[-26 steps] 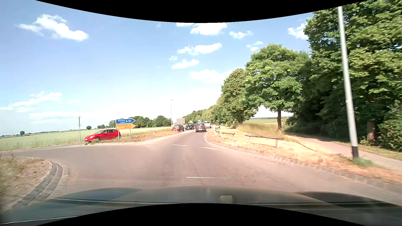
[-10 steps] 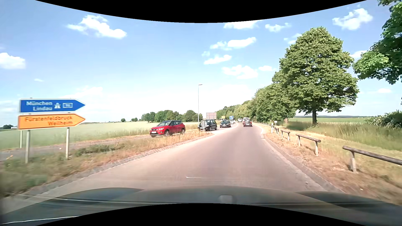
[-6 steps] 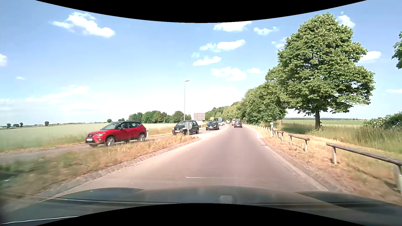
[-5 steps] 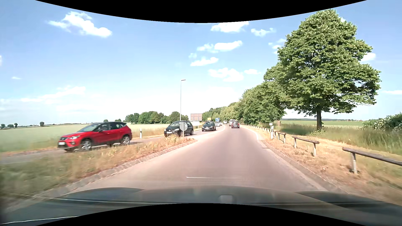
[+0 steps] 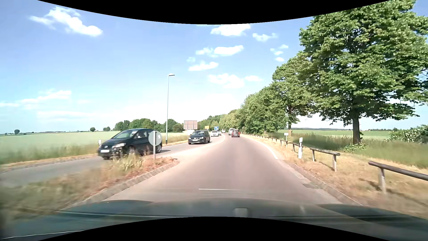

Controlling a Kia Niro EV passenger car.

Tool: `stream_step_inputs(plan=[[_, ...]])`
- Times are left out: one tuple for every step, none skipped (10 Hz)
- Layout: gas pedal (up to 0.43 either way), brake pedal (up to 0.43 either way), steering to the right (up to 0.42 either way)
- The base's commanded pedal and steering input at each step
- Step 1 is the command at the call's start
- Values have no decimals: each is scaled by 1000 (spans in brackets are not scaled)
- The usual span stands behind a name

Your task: Follow the waypoints while adhering to traffic rules and regulations

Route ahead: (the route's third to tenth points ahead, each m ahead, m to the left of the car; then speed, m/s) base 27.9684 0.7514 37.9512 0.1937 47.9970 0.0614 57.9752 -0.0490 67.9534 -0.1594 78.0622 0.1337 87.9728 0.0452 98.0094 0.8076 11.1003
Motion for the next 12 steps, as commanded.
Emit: stream_step_inputs(plan=[[268, 6, 56], [268, 6, 50], [268, 6, 44], [268, 6, 39], [268, 6, 31], [280, 6, 25], [280, 6, 20], [280, 6, 12], [280, 6, 4], [287, 6, -1], [287, 6, -2], [287, 6, -4]])
